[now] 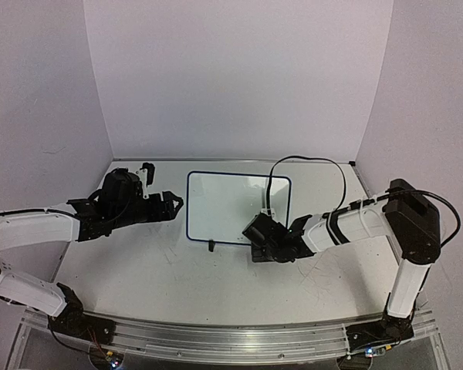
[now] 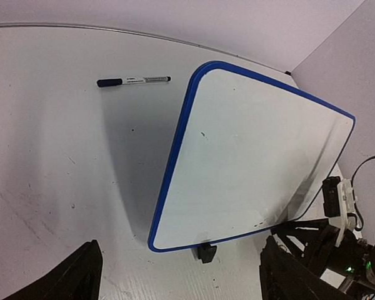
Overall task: Write a sentence on the whiteboard
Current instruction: Move the whiteboard to the center of the board.
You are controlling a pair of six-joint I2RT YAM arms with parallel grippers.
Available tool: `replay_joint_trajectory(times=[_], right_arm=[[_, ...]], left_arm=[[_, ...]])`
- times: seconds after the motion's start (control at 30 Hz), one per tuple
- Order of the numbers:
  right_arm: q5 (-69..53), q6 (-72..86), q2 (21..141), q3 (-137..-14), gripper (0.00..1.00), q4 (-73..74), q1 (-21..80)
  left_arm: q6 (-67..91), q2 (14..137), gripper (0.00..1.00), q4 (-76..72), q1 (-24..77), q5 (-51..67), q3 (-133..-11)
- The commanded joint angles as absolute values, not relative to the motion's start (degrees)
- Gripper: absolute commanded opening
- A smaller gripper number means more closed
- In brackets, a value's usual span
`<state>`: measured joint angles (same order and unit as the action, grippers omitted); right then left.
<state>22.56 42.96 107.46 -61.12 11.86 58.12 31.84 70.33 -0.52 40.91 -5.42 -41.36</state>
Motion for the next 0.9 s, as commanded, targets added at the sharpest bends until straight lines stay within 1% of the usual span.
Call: replay_joint_trajectory(times=[0.0,0.13,0.23,0.27,0.5,0.57,0.67,0.87], right_arm=[[26.9,42.8,108.3,-61.3,0.25,9.6,57.1],[26.9,41.5,106.6,-58.6,0.13,5.9,56.7],[27.2,40.0,105.3,-56.7,0.01,3.9,56.6],[27.2,39.0,105.0,-55.9,0.0,3.4,56.5],[26.1,33.9,100.1,-47.2,0.0,-3.3,54.1],[26.4,31.8,98.4,-44.9,0.0,-3.6,53.1],[23.2,28.0,95.3,-41.4,0.0,-7.3,51.6],[19.1,21.6,94.2,-39.7,0.0,-13.7,51.5]], left_arm=[[30.3,71.2,0.89,-3.2,40.7,-3.1,-42.2],[29.7,72.1,0.9,-3.9,40.7,-2.2,-42.8],[29.1,72.7,0.91,-5.6,40.6,1.3,-42.6],[29.0,72.9,0.91,-6.8,40.5,3.2,-42.3],[28.7,76.8,0.89,-11.8,39.3,14.3,-42.1],[29.2,77.7,0.88,-13.8,39.3,16.7,-42.0],[30.5,79.1,0.87,-16.5,39.3,18.3,-41.6],[31.7,83.8,0.82,-22.1,39.3,25.2,-41.6]])
